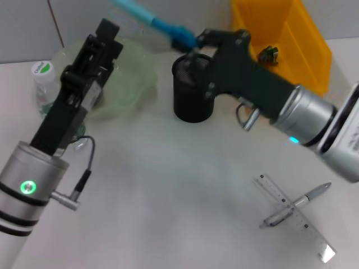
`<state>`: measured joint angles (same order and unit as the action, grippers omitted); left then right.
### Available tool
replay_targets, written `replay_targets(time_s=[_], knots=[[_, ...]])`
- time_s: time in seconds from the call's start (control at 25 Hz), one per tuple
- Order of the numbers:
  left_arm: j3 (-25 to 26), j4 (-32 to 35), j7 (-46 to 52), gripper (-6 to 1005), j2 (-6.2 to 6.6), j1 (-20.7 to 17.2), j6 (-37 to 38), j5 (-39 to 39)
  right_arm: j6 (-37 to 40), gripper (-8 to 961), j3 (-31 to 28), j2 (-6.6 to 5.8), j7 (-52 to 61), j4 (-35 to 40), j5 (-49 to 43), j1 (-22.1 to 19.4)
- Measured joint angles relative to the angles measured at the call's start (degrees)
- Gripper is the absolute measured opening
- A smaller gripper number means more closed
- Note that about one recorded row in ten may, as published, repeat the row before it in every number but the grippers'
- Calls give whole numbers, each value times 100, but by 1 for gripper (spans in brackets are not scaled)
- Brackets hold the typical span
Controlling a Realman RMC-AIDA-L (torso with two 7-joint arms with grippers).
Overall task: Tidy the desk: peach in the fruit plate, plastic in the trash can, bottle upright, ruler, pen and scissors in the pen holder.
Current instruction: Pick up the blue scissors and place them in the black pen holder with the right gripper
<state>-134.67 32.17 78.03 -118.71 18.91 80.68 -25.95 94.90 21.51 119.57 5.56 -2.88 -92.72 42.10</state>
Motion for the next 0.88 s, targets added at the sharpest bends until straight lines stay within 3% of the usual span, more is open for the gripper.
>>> replay_targets(time_s=[0.16, 0.24, 0.32, 0.4, 0.44, 0.48, 0.56, 0.6, 0.72, 0.76, 0.8, 0.84, 0.88], knots=[[21, -824, -190, 690, 15, 332, 890, 139, 75, 99, -382, -20, 736, 226, 2, -110], [207, -1483, -702, 691, 94, 696, 1589, 755, 75, 102, -464, -23, 1400, 536, 5, -177], [282, -1630, -853, 688, 120, 769, 1728, 985, 77, 104, -465, -25, 1985, 859, 5, -207], [547, -1990, -1221, 686, 217, 956, 1934, 1598, 90, 107, -412, -36, 2724, 1358, -20, -218], [663, -2100, -1406, 684, 269, 1004, 1935, 1876, 95, 108, -282, -39, 3638, 1929, -44, -223], [738, -2165, -1546, 683, 302, 1031, 1928, 2081, 95, 109, -282, -39, 3638, 1929, -44, -223], [984, -2231, -2132, 683, 461, 1059, 1896, 2856, 20, 112, 224, -64, 5071, 2996, -52, -230], [984, -2231, -2132, 683, 461, 1059, 1896, 2856, 20, 113, 224, -64, 5071, 2996, -52, -230], [1205, -2235, -2587, 683, 580, 1061, 1847, 3574, -262, 116, 977, -107, 6351, 4091, -102, -265], [1307, -2236, -2717, 683, 618, 1060, 1817, 3785, -497, 118, 1408, -146, 7293, 4926, -292, -305], [1307, -2236, -2717, 683, 618, 1060, 1817, 3785, -497, 119, 1408, -146, 7293, 4926, -292, -305], [1405, -2237, -2801, 683, 649, 1056, 1780, 3975, -645, 120, 1676, -216, 8252, 5623, -692, -277], [1714, -2226, -2887, 683, 756, 1051, 1607, 4542, -645, 121, 1676, -216, 8252, 5623, -692, -277]])
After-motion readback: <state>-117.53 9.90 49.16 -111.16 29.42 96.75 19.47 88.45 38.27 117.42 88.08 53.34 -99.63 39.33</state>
